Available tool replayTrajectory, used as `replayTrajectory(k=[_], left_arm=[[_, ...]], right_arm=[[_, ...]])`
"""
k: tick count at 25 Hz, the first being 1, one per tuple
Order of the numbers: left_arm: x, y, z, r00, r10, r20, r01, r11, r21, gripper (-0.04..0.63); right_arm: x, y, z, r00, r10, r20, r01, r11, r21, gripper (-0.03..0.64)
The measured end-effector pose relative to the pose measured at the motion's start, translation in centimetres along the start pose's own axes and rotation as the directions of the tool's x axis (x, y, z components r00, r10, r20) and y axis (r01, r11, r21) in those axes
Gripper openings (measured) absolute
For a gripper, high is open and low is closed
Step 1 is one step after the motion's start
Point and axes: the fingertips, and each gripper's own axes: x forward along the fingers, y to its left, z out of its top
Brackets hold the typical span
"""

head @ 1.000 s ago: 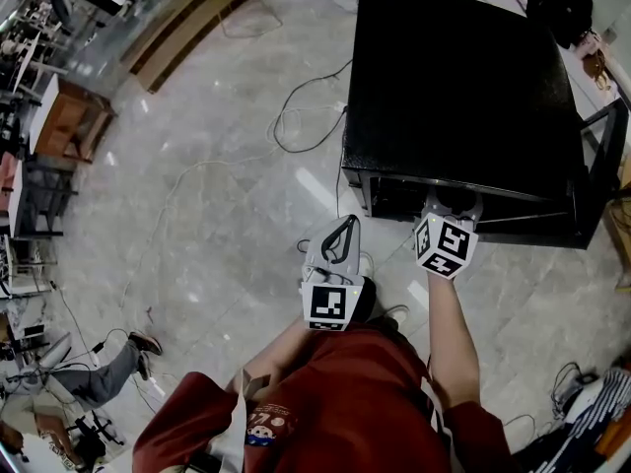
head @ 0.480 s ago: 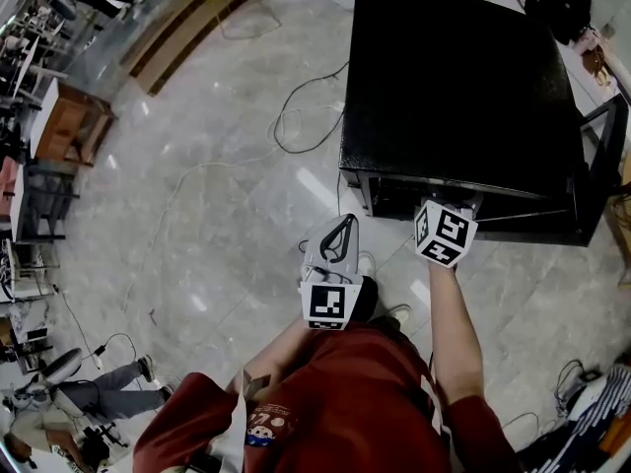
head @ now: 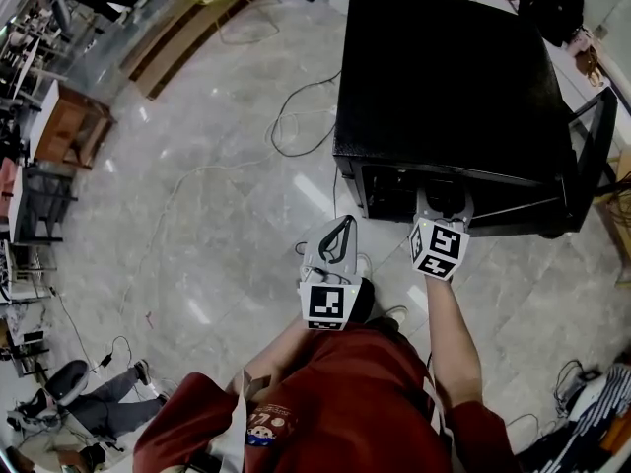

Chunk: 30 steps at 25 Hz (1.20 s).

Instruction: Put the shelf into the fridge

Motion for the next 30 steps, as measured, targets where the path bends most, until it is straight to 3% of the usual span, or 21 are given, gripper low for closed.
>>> replayTrajectory(k=[15,24,30], left_arm=[[-3.1,-3.7,0.6,1.000,-0.011,0.017,0.011,1.000,0.017,0.006],[-4.5,-5.8,1.6,0.999,-0.014,0.039,0.013,0.999,0.030,0.006],[-5.5,-6.3,4.5,0.994,-0.008,0.112,0.002,0.998,0.055,0.006]], right_arm=[[-12.5,-1.4,-2.6,0.999,0.034,-0.028,-0.034,0.999,0.007,0.295],[-19.9,-4.4,-0.1,0.999,0.017,0.032,-0.016,0.999,-0.033,0.295],[-23.0,-5.7,4.0,0.993,0.013,0.121,-0.005,0.998,-0.067,0.295]])
